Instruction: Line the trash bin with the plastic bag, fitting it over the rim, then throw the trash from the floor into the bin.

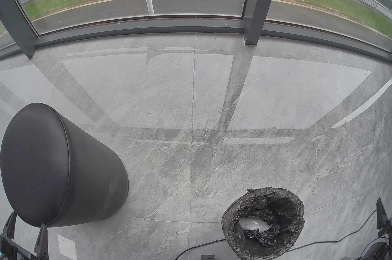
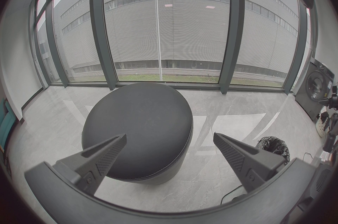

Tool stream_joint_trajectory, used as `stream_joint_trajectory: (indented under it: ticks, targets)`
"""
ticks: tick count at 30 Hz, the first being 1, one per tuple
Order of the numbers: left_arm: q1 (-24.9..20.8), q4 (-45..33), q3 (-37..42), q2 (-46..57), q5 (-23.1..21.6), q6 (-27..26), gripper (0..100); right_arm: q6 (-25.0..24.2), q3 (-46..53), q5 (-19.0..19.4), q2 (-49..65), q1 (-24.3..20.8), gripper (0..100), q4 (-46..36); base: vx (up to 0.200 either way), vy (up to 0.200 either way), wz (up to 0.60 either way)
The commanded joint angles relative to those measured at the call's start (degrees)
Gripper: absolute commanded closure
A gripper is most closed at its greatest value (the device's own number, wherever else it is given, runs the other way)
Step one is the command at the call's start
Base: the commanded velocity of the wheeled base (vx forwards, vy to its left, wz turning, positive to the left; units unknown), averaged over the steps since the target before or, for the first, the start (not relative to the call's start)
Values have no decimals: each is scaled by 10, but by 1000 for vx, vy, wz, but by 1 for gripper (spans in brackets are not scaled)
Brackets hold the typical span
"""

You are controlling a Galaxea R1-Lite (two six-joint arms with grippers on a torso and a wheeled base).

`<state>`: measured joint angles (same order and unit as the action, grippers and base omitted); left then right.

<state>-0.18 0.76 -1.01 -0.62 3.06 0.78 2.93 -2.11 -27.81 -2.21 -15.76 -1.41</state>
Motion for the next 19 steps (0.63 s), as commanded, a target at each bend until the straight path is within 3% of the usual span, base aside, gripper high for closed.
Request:
stream_joint_trajectory:
  ticks: [1,3,5,11,17,19]
  targets:
    - [0,1,10,6,1,4,0,56,12,9,-32,97,0,33,0,0,0]
    - [0,1,10,6,2,5,0,52,18,11,-32,111,0,48,0,0,0]
    - [0,1,10,6,1,5,0,28,18,32,22,162,0,43,0,0,0]
    - [0,1,10,6,1,3,0,-11,16,31,21,158,0,36,0,0,0]
    - [0,1,10,6,1,4,0,-64,11,97,22,157,0,25,0,0,0]
    - [0,2,10,6,1,5,0,-64,11,101,22,158,0,24,0,0,0]
